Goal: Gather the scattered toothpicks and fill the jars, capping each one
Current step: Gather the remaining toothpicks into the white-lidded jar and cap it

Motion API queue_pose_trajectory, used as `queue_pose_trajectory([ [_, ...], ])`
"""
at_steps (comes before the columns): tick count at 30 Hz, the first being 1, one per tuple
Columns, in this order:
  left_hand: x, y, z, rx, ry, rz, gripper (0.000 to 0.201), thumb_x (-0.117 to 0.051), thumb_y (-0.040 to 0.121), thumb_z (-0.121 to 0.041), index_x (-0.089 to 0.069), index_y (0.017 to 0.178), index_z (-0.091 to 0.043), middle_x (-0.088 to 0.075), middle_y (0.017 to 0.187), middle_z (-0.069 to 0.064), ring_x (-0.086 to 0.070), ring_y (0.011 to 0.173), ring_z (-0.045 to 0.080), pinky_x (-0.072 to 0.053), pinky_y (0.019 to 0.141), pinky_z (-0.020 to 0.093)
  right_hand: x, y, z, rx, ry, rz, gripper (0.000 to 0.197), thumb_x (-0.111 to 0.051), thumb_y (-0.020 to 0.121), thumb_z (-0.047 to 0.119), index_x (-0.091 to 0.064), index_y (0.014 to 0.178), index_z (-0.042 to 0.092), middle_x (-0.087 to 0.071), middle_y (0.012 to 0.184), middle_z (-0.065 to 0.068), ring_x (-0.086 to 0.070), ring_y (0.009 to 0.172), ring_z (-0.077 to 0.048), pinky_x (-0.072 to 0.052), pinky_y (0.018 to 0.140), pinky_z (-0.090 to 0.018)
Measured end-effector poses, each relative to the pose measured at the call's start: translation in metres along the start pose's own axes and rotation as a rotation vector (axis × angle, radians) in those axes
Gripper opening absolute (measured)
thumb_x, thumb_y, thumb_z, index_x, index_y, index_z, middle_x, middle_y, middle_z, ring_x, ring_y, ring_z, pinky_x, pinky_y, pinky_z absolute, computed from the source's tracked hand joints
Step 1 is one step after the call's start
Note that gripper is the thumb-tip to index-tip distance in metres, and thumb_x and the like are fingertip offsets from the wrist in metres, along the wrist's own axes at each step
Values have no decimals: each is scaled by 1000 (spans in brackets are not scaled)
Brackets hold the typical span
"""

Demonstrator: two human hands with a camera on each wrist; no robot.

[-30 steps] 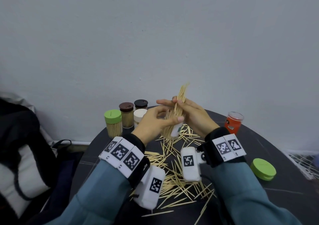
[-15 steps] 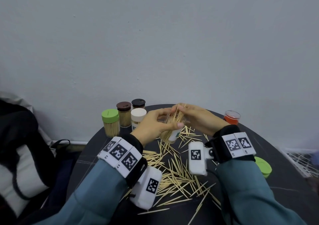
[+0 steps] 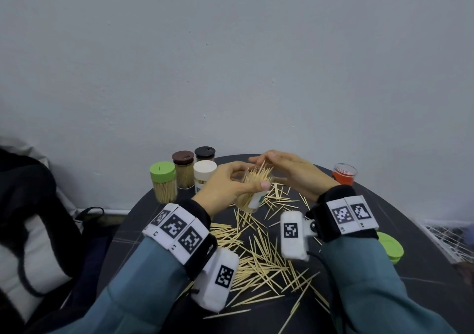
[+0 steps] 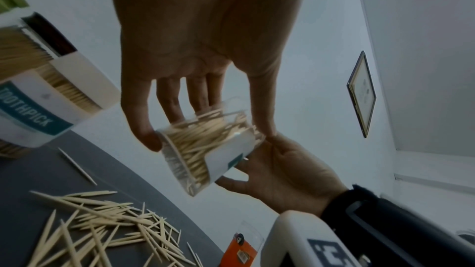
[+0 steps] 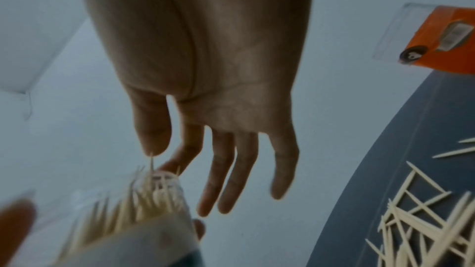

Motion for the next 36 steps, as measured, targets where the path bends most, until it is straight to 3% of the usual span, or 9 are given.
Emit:
queue_pose_trajectory([
  [2, 5, 2, 0, -25, 24, -40, 50, -76, 75, -21, -58, 121, -12, -64, 105, -2, -60, 99, 10, -47, 81, 18, 5, 0, 2, 25, -1, -39, 16, -49, 90, 27, -61, 96, 19, -64, 111, -6, -57, 107, -22, -36, 105, -52],
  [4, 12, 3, 1, -40, 78, -92, 52, -78, 72, -25, -59, 119, -14, -63, 108, -1, -59, 100, 11, -45, 79, 16, 7, -1, 5, 50, -11, -45, 20, -58, 80, 29, -62, 98, 20, -66, 100, -2, -60, 95, -18, -41, 98, -48],
  [10, 26, 5, 7, -37, 153, -198, 56, -82, 67, -27, -61, 118, -15, -64, 110, 1, -59, 104, 15, -48, 90, 30, 4, 1, 10, 97, -72, -48, 11, -63, 83, 10, -62, 92, 16, -67, 91, -5, -63, 89, -19, -51, 88, -37],
  [14, 27, 4, 2, -88, 255, -206, 55, -83, 66, -27, -61, 116, -18, -60, 107, -5, -54, 101, 10, -41, 75, 14, 6, 6, 5, 72, -107, -107, 21, -67, 80, 6, -53, 93, 16, -64, 87, -2, -62, 80, -17, -53, 79, -36],
  [20, 27, 4, 0, -120, 347, -212, 56, -84, 64, -27, -62, 115, -17, -62, 107, -5, -54, 96, 9, -35, 66, 4, -1, 6, 8, 89, -218, -80, 10, -71, 78, 8, -66, 85, 13, -66, 80, -7, -63, 76, -22, -54, 80, -36],
  [23, 30, 2, -2, -136, 375, -246, 56, -85, 64, -25, -62, 115, -18, -61, 106, -8, -51, 93, 4, -36, 64, -1, -5, 5, 9, 84, -229, -44, 11, -73, 74, 5, -68, 80, 12, -69, 73, -4, -66, 67, -13, -56, 72, -26],
  [25, 33, 1, -1, -137, 378, -273, 57, -85, 63, -25, -62, 115, -18, -62, 108, -7, -50, 92, 3, -34, 65, 3, -4, 6, 10, 86, -245, -66, 14, -76, 71, 3, -66, 76, 13, -68, 68, 1, -65, 60, -5, -53, 64, -17],
  [31, 22, 1, -4, -139, 446, -179, 58, -88, 58, -29, -64, 110, -21, -60, 95, -11, -53, 85, 3, -38, 70, 12, 13, 8, 13, 150, -292, -279, 28, -80, 66, 1, -56, 68, 17, -67, 69, -3, -62, 57, -2, -50, 60, -13],
  [36, 26, 4, 0, -132, 401, -197, 55, -88, 58, -28, -64, 107, -21, -64, 101, -6, -57, 87, 5, -39, 68, 10, 1, 8, 13, 144, -271, -179, 34, -80, 66, 1, -50, 65, 16, -69, 69, -5, -65, 61, -11, -53, 64, -19],
])
Point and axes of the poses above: each hand's wrist, its own y-axis towards the middle knuckle, its own x-axis out of the back of the hand, z = x × y, the point moved 9 cm from there along y, towards the middle knuckle
